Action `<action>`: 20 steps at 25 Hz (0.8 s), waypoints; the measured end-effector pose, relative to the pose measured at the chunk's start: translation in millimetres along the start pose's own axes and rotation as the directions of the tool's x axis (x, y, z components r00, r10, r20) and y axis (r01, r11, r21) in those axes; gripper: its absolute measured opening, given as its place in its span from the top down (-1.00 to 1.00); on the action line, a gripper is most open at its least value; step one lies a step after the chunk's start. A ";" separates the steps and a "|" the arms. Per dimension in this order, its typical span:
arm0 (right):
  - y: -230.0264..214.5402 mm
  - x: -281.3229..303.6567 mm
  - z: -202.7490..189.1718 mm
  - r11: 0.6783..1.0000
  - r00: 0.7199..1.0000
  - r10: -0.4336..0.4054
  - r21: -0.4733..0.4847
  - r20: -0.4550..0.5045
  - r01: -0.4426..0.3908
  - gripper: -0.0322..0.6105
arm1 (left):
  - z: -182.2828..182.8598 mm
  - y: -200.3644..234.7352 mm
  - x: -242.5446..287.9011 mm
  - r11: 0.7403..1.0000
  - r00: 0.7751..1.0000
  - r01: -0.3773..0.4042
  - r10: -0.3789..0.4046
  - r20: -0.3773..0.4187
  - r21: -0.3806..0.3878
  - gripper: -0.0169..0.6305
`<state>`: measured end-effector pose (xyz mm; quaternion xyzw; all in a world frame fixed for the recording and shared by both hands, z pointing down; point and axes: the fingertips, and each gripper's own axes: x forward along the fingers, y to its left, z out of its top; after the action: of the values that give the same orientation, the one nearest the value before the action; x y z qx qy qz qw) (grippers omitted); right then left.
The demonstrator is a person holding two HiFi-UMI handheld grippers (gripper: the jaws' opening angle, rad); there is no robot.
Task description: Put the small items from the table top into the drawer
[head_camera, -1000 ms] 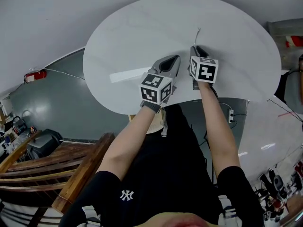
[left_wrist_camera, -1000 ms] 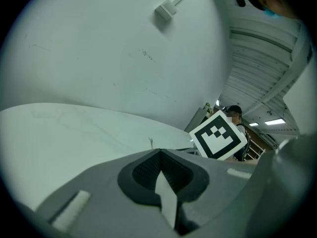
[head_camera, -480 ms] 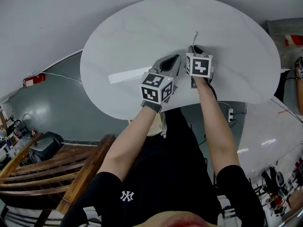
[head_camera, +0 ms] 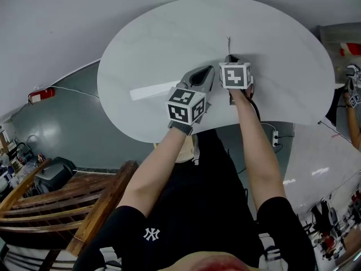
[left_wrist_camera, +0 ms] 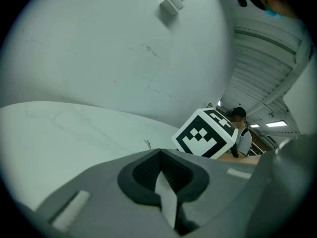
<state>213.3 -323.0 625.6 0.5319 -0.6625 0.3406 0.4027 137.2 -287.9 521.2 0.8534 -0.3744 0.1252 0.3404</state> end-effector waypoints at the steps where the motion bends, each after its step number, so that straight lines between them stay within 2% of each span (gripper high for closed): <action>1: -1.0 0.4 -0.6 1.000 1.000 0.006 0.014 0.003 -0.006 0.82 | 0.2 0.3 -1.4 1.000 1.000 -0.002 0.002 0.002 0.000 0.94; 6: -2.8 -6.4 -8.9 0.998 0.999 0.028 0.061 0.043 -0.030 0.82 | -2.5 -0.9 -8.3 1.000 1.000 -0.009 0.009 0.008 0.000 0.94; 20: 38.7 -55.3 -37.0 0.991 0.982 0.112 0.062 0.151 -0.122 0.82 | -22.3 -21.9 -44.8 1.000 0.999 -0.007 0.006 0.037 0.013 0.94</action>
<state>187.9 -258.8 591.6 0.5297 -0.7080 0.3467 0.3131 123.2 -237.4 505.9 0.8566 -0.3825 0.1132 0.3274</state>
